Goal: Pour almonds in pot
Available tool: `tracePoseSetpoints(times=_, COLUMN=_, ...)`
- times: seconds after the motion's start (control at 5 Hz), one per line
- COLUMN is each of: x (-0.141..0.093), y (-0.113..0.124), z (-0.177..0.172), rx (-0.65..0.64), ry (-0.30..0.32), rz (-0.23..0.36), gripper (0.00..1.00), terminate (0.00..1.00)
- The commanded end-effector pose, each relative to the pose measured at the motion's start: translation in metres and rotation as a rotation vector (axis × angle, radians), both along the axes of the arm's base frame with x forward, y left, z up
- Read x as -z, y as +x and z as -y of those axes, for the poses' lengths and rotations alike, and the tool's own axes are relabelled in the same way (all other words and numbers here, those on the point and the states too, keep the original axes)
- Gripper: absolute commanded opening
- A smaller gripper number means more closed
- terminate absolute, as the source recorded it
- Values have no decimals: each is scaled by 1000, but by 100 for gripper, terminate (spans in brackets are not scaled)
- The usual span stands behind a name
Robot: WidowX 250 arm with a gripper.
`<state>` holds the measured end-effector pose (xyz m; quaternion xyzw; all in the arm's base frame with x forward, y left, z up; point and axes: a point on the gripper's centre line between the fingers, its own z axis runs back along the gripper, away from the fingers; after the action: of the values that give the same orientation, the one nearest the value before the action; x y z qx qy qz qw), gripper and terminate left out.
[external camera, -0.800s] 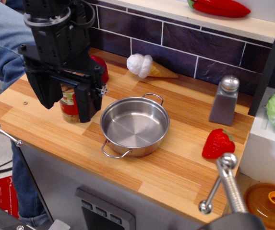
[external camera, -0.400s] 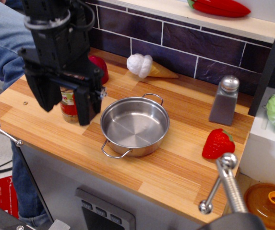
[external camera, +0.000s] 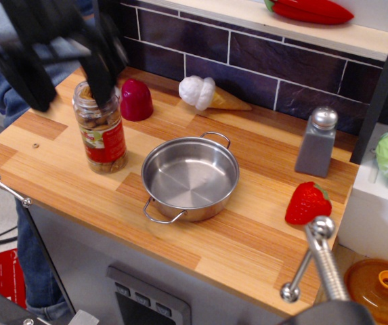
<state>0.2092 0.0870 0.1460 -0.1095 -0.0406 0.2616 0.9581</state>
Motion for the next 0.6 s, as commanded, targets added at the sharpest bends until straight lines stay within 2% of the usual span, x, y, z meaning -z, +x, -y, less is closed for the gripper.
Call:
tracePoseSetpoints(times=0.0, x=-19, y=11, z=-60, rx=-404, ry=-129, rz=-4, gripper=100, terminate=0)
tracePoseSetpoints(times=0.2, x=-4, y=17, z=-81, rx=-526, ry=-154, rz=-79, gripper=100, terminate=0)
tracePoseSetpoints(times=0.4, x=18, y=20, z=-91, rx=-595, ry=-186, rz=-237, gripper=100, terminate=0)
